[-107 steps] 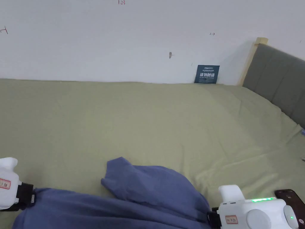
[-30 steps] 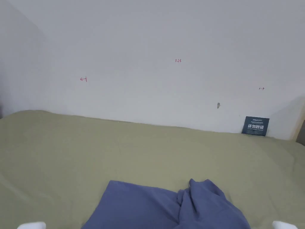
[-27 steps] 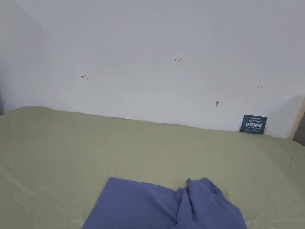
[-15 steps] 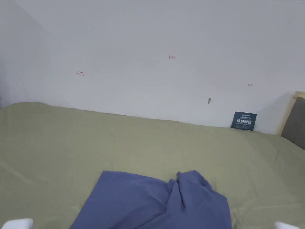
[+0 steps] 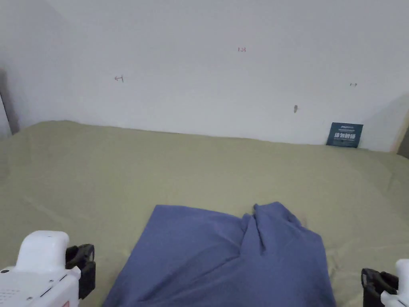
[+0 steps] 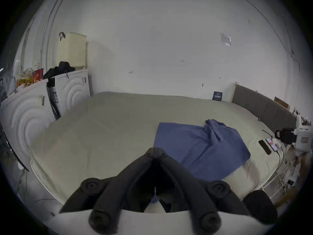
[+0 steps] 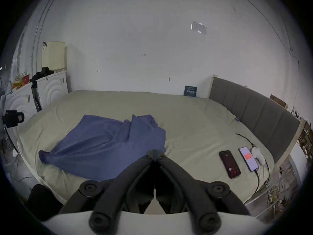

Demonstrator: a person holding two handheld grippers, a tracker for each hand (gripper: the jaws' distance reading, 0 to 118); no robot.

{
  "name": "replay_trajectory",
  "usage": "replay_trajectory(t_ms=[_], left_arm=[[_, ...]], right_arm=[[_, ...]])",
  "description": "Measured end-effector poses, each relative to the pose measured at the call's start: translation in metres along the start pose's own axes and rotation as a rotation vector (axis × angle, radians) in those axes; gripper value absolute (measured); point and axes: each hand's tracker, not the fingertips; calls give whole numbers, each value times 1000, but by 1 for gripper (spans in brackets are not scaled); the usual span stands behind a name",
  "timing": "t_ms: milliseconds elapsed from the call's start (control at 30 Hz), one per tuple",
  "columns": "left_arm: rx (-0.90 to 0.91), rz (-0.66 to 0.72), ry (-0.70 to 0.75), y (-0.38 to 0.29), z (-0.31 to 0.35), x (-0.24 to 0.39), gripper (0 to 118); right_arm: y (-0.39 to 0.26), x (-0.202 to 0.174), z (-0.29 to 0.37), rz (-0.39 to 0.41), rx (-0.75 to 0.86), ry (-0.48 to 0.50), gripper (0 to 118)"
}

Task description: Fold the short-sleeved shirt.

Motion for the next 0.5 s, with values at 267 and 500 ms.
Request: replay_trajectory(t_ms=[267,500], left_arm=[[-378,71,-142,7,-47,-36,52],[-707,70,-126,-51,-107,-37,108]], right_arm=[[8,-4,-19,25,-31,42,1],[9,-4,-43,20,-90,69,1]])
